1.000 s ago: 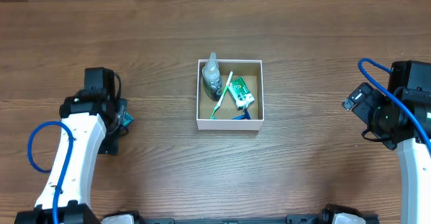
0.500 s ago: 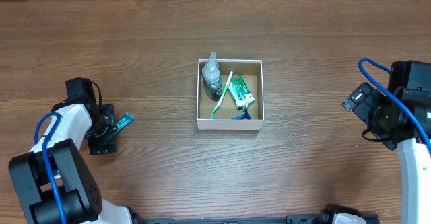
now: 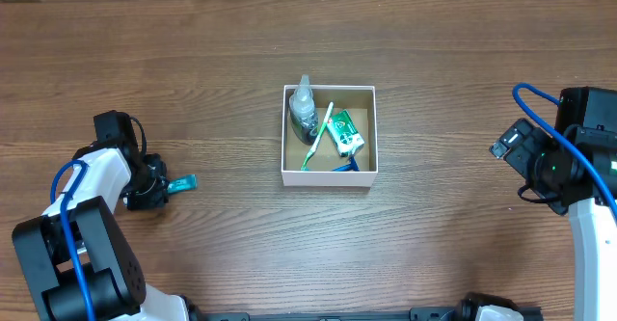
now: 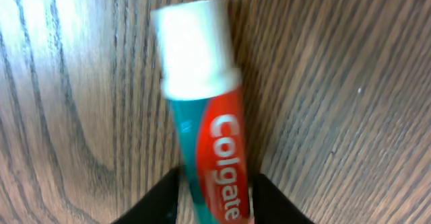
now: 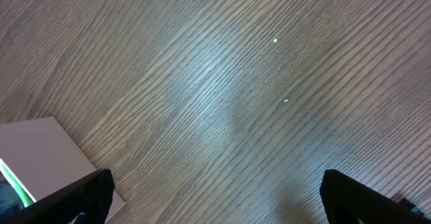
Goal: Pack container
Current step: 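Grasp the Colgate toothpaste tube with the left gripper, then place the toothpaste tube along the box front and release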
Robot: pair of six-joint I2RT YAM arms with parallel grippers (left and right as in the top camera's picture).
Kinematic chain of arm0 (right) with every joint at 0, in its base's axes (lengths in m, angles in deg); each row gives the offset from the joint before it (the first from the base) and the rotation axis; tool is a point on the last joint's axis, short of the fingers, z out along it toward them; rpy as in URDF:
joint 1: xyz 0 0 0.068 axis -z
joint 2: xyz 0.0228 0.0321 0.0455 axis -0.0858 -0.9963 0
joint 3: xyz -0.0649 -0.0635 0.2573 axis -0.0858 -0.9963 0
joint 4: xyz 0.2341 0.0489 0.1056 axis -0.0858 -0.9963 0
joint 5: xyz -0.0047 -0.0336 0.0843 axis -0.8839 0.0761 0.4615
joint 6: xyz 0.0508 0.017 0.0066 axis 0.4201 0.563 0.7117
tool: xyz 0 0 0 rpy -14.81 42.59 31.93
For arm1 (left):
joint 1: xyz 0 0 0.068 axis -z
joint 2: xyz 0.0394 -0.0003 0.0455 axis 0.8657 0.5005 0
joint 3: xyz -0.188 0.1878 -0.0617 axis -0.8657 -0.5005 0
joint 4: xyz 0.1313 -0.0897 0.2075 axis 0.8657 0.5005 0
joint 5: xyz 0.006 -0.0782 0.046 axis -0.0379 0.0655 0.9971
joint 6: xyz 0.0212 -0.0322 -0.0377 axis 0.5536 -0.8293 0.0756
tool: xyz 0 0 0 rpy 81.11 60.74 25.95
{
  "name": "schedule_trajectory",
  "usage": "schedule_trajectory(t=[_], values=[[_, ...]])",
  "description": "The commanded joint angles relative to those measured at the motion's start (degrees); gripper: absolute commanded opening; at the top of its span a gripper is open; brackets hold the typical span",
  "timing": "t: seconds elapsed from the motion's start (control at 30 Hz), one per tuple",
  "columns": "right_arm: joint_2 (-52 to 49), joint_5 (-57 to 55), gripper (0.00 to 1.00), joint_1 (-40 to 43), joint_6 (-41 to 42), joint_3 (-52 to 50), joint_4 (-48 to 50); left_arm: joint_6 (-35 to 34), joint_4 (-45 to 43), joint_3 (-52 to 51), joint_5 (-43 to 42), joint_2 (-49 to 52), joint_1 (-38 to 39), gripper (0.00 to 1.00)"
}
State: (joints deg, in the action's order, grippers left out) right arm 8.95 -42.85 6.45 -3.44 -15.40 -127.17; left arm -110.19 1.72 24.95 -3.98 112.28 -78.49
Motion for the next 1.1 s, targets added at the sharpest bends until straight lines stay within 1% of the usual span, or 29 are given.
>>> schedule_trajectory(t=[0.0,0.07,0.1,0.2,0.23,0.3,0.33,0.4,0.5,0.67,0.73,0.87,1.0,1.07], values=[[0.2,-0.2,1.0,0.2,-0.2,0.0,0.3,-0.5,-0.9,-0.9,-4.3,3.2,-0.2,0.2],[0.2,-0.2,1.0,0.2,-0.2,0.0,0.3,-0.5,-0.9,-0.9,-5.3,3.2,-0.2,0.2],[0.2,-0.2,1.0,0.2,-0.2,0.0,0.3,-0.5,-0.9,-0.9,-5.8,3.2,-0.2,0.14],[0.2,-0.2,1.0,0.2,-0.2,0.0,0.3,0.0,-1.6,-0.9,-5.8,3.2,-0.2,0.12],[0.2,-0.2,1.0,0.2,-0.2,0.0,0.4,0.9,-2.1,-0.8,-5.8,3.2,-0.2,0.11],[0.2,-0.2,1.0,0.2,-0.2,0.0,0.5,3.4,-3.2,-0.6,-6.7,3.2,-0.2,0.04],[0.2,-0.2,1.0,0.2,-0.2,0.0,0.5,4.6,-3.9,-0.5,-6.9,3.2,-0.2,0.04],[0.2,-0.2,1.0,0.2,-0.2,0.0,0.5,8.9,-5.4,0.5,-7.1,3.2,-0.2,0.04],[0.2,-0.2,1.0,0.2,-0.2,0.0,0.5,18.4,-5.8,4.2,-7.5,2.9,-0.1,0.04],[0.2,-0.2,1.0,0.2,-0.2,0.0,0.8,29.2,-5.8,11.4,-8.8,0.6,2.7,0.04],[0.2,-0.2,1.0,0.2,-0.2,0.0,0.8,35.3,-4.4,15.3,-8.7,-1.2,6.0,0.04],[0.2,-0.2,1.0,0.2,-0.2,0.0,0.8,44.9,-1.5,20.5,-8.1,-5.1,13.6,0.04],[0.2,-0.2,1.0,0.2,-0.3,0.0,0.8,52.1,-1.4,22.6,-7.9,-11.2,23.8,0.04],[0.2,-0.2,1.0,0.2,-0.3,0.0,0.8,54.5,-1.4,22.9,-5.5,-13.9,29.0,0.04]])
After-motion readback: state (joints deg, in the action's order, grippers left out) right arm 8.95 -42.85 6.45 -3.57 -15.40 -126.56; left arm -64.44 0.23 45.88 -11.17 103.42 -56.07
